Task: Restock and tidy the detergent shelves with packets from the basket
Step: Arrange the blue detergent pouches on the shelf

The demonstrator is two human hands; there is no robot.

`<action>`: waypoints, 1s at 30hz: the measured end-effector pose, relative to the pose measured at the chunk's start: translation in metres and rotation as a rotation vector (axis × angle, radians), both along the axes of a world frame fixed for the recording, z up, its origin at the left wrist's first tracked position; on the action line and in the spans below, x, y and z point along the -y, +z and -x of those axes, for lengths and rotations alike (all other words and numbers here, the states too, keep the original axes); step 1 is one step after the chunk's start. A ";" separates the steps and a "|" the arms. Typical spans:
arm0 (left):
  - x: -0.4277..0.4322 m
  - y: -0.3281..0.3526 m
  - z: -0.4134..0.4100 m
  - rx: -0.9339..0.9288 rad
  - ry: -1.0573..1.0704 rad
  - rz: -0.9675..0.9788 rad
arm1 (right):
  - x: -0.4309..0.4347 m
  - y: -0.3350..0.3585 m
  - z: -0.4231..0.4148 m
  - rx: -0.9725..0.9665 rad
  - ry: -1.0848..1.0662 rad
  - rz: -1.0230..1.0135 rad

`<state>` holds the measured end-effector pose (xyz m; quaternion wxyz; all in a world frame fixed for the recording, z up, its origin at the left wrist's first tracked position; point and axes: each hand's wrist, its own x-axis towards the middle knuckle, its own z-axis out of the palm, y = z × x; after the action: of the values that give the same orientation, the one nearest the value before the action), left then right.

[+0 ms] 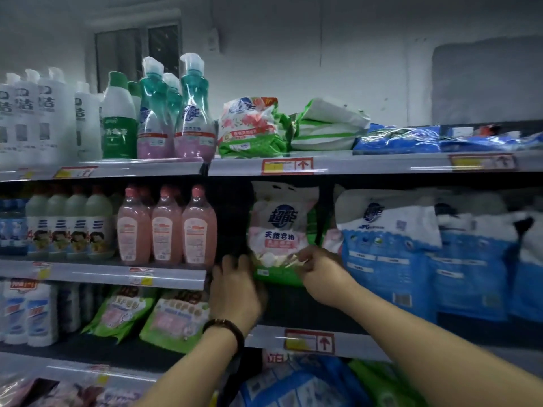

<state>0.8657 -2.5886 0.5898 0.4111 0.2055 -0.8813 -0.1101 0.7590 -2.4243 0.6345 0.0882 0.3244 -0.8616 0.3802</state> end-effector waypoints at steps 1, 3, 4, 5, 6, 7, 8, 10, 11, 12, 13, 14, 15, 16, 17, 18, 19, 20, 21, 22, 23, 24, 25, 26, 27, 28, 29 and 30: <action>-0.021 -0.001 0.012 0.025 -0.099 -0.039 | -0.016 -0.003 0.004 -0.017 -0.054 0.010; -0.060 -0.001 0.037 0.074 -0.290 -0.213 | -0.047 -0.006 0.016 -0.035 -0.148 0.014; -0.075 -0.001 0.050 0.104 -0.341 -0.289 | -0.063 -0.007 0.023 -0.033 -0.188 -0.002; -0.087 0.000 0.062 0.139 -0.372 -0.343 | -0.078 -0.008 0.030 -0.018 -0.225 -0.033; -0.098 -0.002 0.075 0.168 -0.403 -0.384 | -0.093 -0.010 0.038 0.008 -0.265 -0.068; -0.106 -0.006 0.088 0.185 -0.439 -0.407 | -0.107 -0.012 0.046 0.044 -0.308 -0.096; -0.113 -0.007 0.099 0.188 -0.480 -0.421 | -0.118 -0.015 0.055 0.082 -0.350 -0.119; -0.120 -0.010 0.117 0.178 -0.559 -0.444 | -0.139 -0.023 0.070 0.128 -0.413 -0.172; -0.123 -0.012 0.128 0.175 -0.590 -0.471 | -0.149 -0.025 0.076 0.139 -0.422 -0.190; -0.125 -0.012 0.138 0.160 -0.623 -0.509 | -0.160 -0.027 0.081 0.154 -0.412 -0.192; -0.126 -0.011 0.148 0.152 -0.646 -0.552 | -0.168 -0.029 0.085 0.169 -0.383 -0.180; -0.126 -0.011 0.158 0.143 -0.667 -0.600 | -0.176 -0.033 0.090 0.180 -0.349 -0.159; -0.127 -0.010 0.167 0.143 -0.682 -0.647 | -0.181 -0.035 0.094 0.179 -0.316 -0.136; -0.127 -0.009 0.175 0.146 -0.687 -0.706 | -0.184 -0.039 0.098 0.179 -0.285 -0.112; -0.126 -0.010 0.183 0.155 -0.676 -0.775 | -0.186 -0.042 0.102 0.183 -0.258 -0.092; -0.127 -0.010 0.188 0.164 -0.668 -0.833 | -0.187 -0.046 0.106 0.190 -0.237 -0.071; -0.127 -0.010 0.193 0.170 -0.668 -0.886 | -0.188 -0.049 0.110 0.189 -0.223 -0.056; -0.125 -0.013 0.199 0.168 -0.677 -0.931 | -0.188 -0.053 0.113 0.186 -0.212 -0.045; -0.124 -0.015 0.203 0.159 -0.698 -0.970 | -0.187 -0.056 0.114 0.175 -0.205 -0.036; -0.122 -0.019 0.209 0.148 -0.719 -1.008 | -0.186 -0.059 0.115 0.168 -0.200 -0.013; -0.118 -0.025 0.218 0.140 -0.746 -1.036 | -0.186 -0.059 0.115 0.160 -0.198 0.002; -0.115 -0.031 0.225 0.130 -0.767 -1.056 | -0.187 -0.059 0.116 0.160 -0.194 0.027; -0.115 -0.032 0.224 0.122 -0.775 -1.062 | -0.187 -0.058 0.116 0.182 -0.188 0.073; -0.117 -0.030 0.220 0.114 -0.775 -1.058 | -0.187 -0.057 0.114 0.224 -0.176 0.136; -0.117 -0.030 0.217 0.120 -0.763 -1.048 | -0.188 -0.055 0.111 0.255 -0.163 0.193; -0.117 -0.029 0.212 0.137 -0.752 -1.038 | -0.190 -0.053 0.110 0.265 -0.160 0.243; -0.116 -0.028 0.209 0.162 -0.743 -1.028 | -0.191 -0.052 0.109 0.258 -0.169 0.265; -0.115 -0.028 0.205 0.189 -0.735 -1.012 | -0.194 -0.052 0.107 0.253 -0.172 0.282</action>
<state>0.6603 -2.4735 0.5618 0.1188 0.0673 -0.7654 -0.6289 0.6517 -2.2308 0.5827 0.0560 0.1835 -0.8286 0.5260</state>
